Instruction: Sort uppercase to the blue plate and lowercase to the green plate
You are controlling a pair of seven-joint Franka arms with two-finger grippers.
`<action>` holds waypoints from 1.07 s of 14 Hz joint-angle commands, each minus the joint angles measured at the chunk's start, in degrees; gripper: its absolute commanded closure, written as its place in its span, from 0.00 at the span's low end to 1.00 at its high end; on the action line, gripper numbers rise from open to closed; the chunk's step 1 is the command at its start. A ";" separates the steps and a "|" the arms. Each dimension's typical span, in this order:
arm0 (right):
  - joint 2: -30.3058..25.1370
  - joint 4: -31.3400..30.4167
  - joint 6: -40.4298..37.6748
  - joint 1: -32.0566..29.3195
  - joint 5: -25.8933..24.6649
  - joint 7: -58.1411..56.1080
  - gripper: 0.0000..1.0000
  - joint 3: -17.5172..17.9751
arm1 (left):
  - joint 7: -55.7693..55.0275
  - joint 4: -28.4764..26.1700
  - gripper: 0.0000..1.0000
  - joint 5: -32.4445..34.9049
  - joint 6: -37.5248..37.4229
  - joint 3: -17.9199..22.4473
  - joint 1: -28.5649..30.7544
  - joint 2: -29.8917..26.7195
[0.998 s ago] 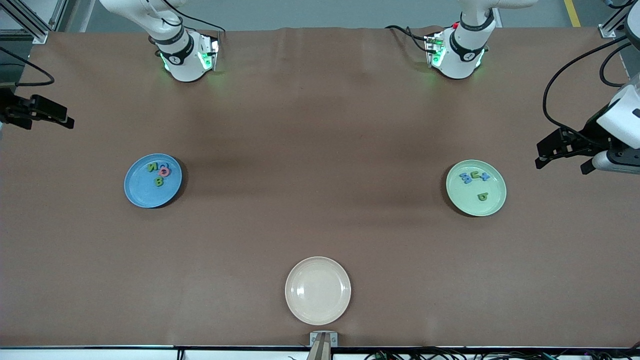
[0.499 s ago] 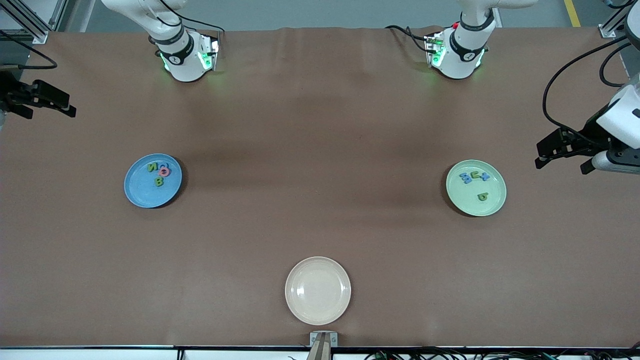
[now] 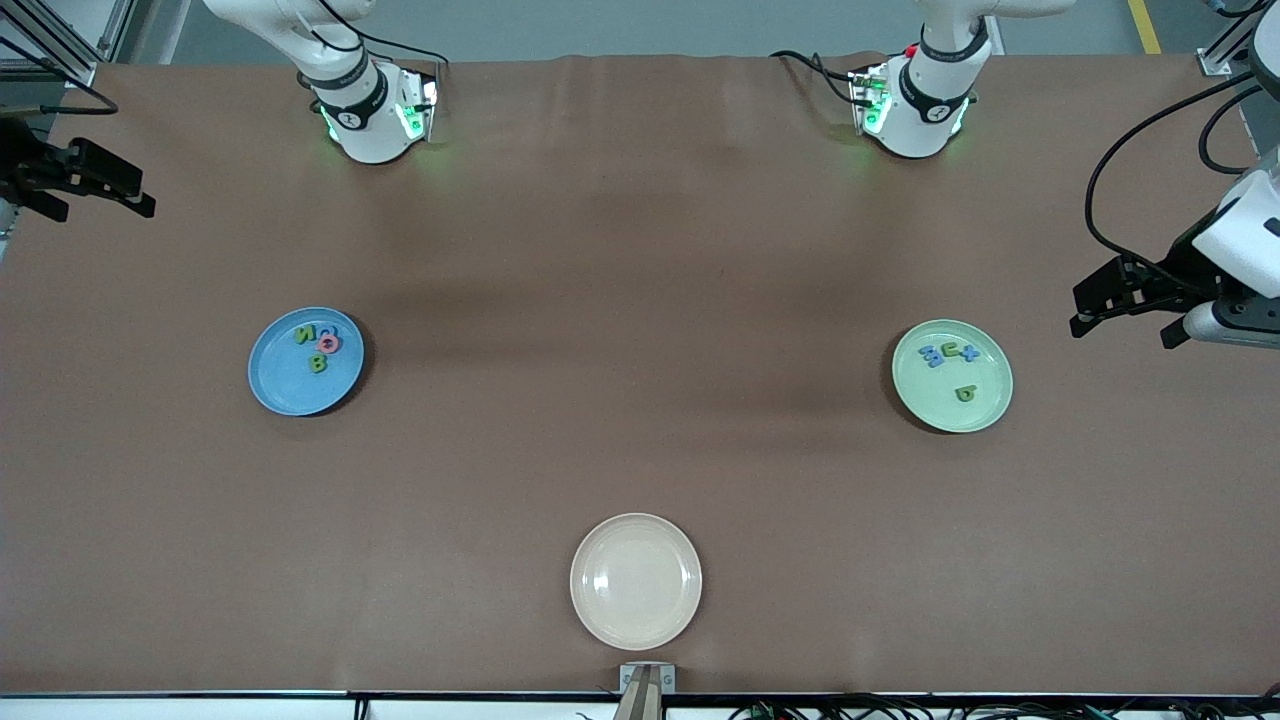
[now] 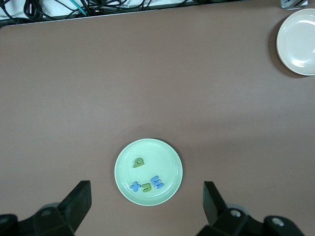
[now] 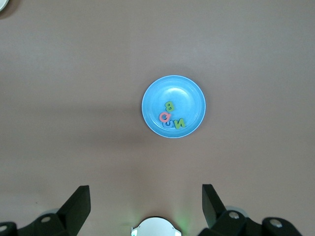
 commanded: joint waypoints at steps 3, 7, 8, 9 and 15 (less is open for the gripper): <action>-1.94 -1.88 0.58 -2.00 -0.88 -0.34 0.00 2.23 | -0.76 0.68 0.00 0.51 -3.99 -0.21 0.06 -1.32; -1.94 -1.97 0.50 -2.35 -0.88 -0.34 0.00 2.32 | -1.11 -0.99 0.00 -0.46 -5.77 0.14 0.15 -3.96; -1.94 -1.97 0.50 -2.35 -0.88 -0.34 0.00 2.32 | -1.20 -1.34 0.00 -0.46 -5.77 0.06 0.15 -4.49; -1.94 -1.97 0.50 -2.35 -0.88 -0.34 0.00 2.32 | -1.38 -1.26 0.00 -0.46 -5.69 0.14 0.15 -4.58; -3.43 -3.46 0.85 -1.91 -0.88 -0.26 0.00 2.14 | -1.38 -0.73 0.00 0.33 -5.42 0.32 0.06 -5.55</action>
